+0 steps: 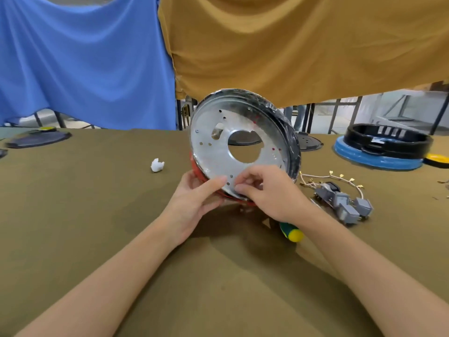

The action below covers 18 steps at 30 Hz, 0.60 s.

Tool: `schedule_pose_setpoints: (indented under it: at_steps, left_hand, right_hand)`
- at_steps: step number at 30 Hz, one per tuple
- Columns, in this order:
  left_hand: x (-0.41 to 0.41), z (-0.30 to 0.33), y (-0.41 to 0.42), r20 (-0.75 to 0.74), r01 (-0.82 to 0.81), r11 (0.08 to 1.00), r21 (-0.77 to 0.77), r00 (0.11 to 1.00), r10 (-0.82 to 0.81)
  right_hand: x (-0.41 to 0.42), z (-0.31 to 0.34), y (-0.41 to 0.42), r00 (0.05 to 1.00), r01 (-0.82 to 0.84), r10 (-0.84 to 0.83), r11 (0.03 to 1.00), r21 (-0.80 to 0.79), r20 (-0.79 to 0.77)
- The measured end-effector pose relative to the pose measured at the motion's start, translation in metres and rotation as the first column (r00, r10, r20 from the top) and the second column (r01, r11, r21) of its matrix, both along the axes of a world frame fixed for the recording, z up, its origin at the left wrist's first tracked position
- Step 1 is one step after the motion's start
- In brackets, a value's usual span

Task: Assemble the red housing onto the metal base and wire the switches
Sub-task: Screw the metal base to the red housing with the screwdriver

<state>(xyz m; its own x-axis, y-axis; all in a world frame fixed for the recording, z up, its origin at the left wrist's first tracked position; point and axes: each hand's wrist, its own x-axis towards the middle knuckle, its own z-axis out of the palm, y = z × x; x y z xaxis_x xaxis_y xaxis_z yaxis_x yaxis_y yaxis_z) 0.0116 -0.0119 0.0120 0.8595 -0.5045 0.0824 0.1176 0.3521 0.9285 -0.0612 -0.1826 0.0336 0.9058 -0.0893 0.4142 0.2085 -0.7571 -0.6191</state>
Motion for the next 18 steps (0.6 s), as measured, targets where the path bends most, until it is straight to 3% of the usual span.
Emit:
schedule_pose_setpoints:
  at_steps: [5, 11, 18]
  left_hand:
    - [-0.001, -0.001, 0.000, -0.009, 0.114, 0.990, -0.081, 0.993, -0.115]
    - [0.000, 0.001, 0.001, -0.038, 0.100, 0.994, -0.049, 0.994, -0.102]
    - [0.002, 0.001, 0.001, -0.044, 0.098, 0.995, -0.014, 0.994, -0.098]
  right_hand:
    - [-0.003, 0.005, -0.006, 1.000, 0.008, -0.011, 0.995, 0.096, 0.026]
    - [-0.011, 0.008, -0.016, 0.992, 0.005, -0.020, 0.993, -0.116, -0.128]
    - [-0.005, 0.002, -0.010, 0.996, -0.011, 0.004, 0.996, -0.086, -0.090]
